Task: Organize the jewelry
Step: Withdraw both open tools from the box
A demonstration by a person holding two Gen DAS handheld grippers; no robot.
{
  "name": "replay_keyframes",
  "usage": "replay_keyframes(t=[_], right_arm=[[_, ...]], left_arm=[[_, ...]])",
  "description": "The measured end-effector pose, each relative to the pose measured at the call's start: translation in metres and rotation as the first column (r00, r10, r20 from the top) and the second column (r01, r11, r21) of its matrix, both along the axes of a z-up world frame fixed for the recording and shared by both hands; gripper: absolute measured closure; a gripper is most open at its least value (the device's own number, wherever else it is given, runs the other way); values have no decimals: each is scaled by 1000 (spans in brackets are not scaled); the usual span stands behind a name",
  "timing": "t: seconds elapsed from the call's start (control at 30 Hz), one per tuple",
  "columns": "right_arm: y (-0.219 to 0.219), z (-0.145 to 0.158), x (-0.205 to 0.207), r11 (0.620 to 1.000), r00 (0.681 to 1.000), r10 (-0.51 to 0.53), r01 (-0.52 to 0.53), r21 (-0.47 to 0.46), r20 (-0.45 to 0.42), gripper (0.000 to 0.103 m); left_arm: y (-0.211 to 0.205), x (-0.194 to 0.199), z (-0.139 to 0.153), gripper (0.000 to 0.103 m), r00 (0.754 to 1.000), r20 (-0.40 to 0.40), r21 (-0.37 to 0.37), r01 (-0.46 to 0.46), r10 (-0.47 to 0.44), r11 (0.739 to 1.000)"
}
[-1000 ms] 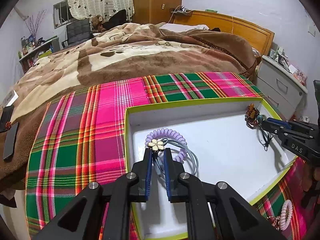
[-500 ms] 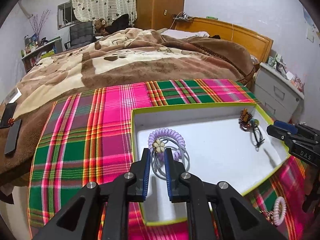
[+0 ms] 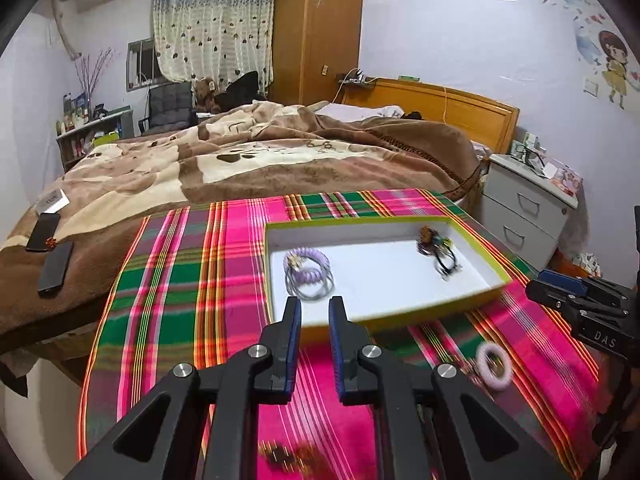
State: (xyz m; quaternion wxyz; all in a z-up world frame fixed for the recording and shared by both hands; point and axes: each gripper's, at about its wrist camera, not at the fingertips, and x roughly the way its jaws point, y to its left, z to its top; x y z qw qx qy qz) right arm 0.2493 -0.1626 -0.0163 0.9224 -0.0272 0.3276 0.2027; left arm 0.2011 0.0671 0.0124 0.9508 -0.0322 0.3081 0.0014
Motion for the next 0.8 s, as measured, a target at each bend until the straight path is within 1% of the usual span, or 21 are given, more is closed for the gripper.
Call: replay_keyframes(t=[0.13, 0.33, 0.5, 0.63, 0.8], right_arm=[[-2, -2, -35, 1000, 1000, 6, -6, 11, 15, 65], [-11, -8, -74, 1000, 1000, 0, 0, 27, 12, 65], [-17, -9, -99, 999, 1000, -6, 6, 42, 13, 65], [-20, -9, -118, 998, 1000, -8, 8, 55, 9, 65], [-21, -11, -136, 999, 1000, 2, -3, 38, 2, 65]], left_arm=[[-13, -29, -2, 90, 1000, 13, 13, 9, -9, 1000], [-26, -70, -6, 90, 1000, 25, 7, 14, -14, 1000], [-31, -97, -8, 90, 999, 29, -3, 18, -18, 1000], [-33, -115, -12, 90, 1000, 17, -10, 24, -24, 1000], [-36, -133, -16, 90, 999, 5, -7, 34, -33, 999]])
